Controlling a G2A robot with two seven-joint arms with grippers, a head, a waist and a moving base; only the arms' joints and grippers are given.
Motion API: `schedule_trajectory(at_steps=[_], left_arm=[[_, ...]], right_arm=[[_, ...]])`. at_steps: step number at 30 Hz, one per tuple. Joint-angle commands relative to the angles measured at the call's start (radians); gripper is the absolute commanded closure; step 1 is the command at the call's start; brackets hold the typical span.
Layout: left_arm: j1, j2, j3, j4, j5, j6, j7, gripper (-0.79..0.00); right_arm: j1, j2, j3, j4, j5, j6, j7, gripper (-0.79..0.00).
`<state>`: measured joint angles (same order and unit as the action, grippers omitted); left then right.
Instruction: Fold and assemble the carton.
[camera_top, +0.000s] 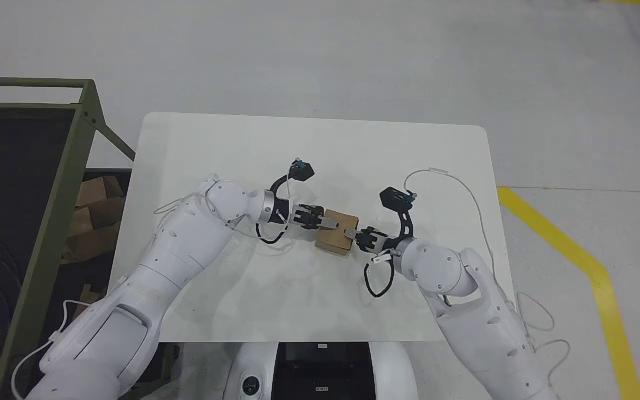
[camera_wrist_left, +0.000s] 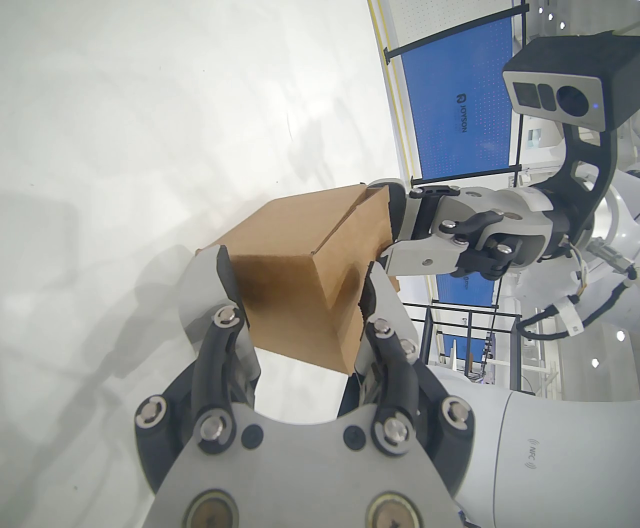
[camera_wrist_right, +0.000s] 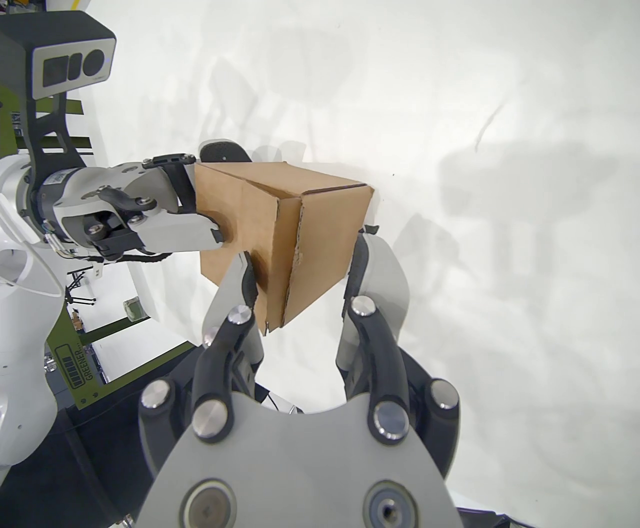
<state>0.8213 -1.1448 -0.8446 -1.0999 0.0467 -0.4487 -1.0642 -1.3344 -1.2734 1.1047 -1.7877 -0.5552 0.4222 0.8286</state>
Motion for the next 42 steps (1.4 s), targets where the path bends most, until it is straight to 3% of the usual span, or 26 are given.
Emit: schedule_trajectory(at_steps=[1, 15, 34, 42], left_arm=[[0.001, 0.0, -0.001, 0.0, -0.001, 0.002, 0.0, -0.486], [0.007, 0.002, -0.004, -0.004, 0.001, 0.001, 0.001, -0.499], [0.012, 0.003, -0.008, -0.012, 0.006, 0.006, 0.002, -0.502], [0.012, 0.003, -0.008, -0.013, 0.005, 0.003, 0.001, -0.511]], right_arm=[[0.0, 0.001, 0.003, 0.007, 0.006, -0.003, -0.005, -0.323], [-0.05, 0.019, 0.073, 0.018, 0.091, -0.219, -0.026, -0.345], [-0.009, 0.025, 0.045, 0.086, 0.07, -0.199, -0.005, -0.332], [-0.025, 0.031, 0.06, 0.049, 0.059, -0.195, -0.031, -0.326]])
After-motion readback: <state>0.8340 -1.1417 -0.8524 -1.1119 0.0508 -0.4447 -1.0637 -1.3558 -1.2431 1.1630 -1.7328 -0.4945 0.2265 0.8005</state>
